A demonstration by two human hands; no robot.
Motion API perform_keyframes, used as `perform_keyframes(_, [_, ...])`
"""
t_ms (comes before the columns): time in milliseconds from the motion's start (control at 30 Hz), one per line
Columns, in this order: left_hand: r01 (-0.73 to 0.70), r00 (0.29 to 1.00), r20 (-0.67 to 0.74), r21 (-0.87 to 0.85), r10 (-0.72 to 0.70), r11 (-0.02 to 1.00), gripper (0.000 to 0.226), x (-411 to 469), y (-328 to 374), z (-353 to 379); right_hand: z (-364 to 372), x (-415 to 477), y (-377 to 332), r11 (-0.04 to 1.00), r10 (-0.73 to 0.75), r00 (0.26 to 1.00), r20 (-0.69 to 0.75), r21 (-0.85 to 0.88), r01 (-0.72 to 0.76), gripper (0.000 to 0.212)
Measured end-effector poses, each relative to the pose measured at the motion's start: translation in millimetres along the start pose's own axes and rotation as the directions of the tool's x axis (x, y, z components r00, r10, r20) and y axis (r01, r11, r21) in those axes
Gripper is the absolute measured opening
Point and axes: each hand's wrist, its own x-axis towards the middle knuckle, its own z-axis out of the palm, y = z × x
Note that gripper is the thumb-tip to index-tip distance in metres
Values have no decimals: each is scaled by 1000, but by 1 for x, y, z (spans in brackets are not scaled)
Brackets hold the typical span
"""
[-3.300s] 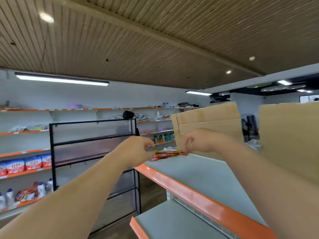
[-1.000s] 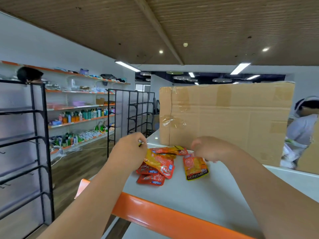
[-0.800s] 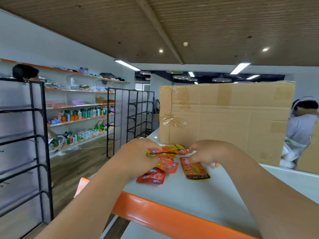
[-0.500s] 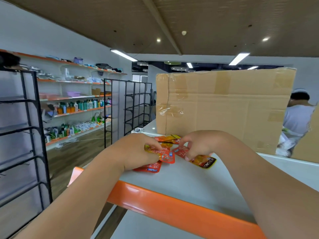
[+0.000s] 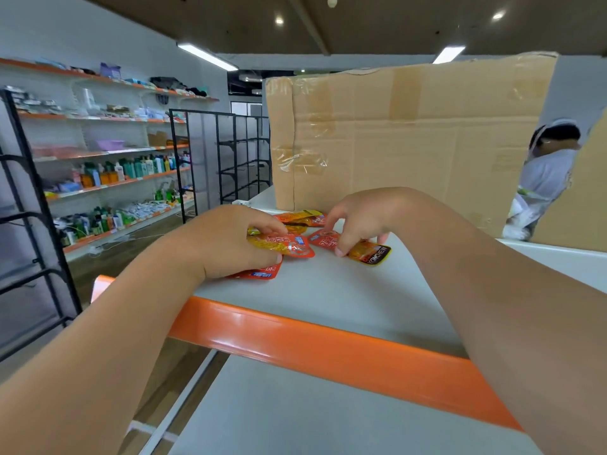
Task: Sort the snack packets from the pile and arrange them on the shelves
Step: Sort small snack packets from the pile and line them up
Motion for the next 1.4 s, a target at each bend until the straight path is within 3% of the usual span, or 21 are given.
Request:
perform_keyframes(567, [-32,993,-112,5,32,999,27,6,-8,6,4,-6,-2,999,34,998,-59,-7,-34,54])
perform_keyframes(900, [-45,975,-217,37,52,998,32,10,22,6,0,-50,37,994,39,954,-297,112,-6,42])
perform_keyframes(1133, [-122,963,-256,-146,82,982,23,22,94,48,19,-110,105,970,116,917,-381,242,-22,44])
perform_keyframes(1400, [-270,954,-185,-200,234,942,23,35,243,106,41,-242,221,929,341,845,-413,288,-234,43])
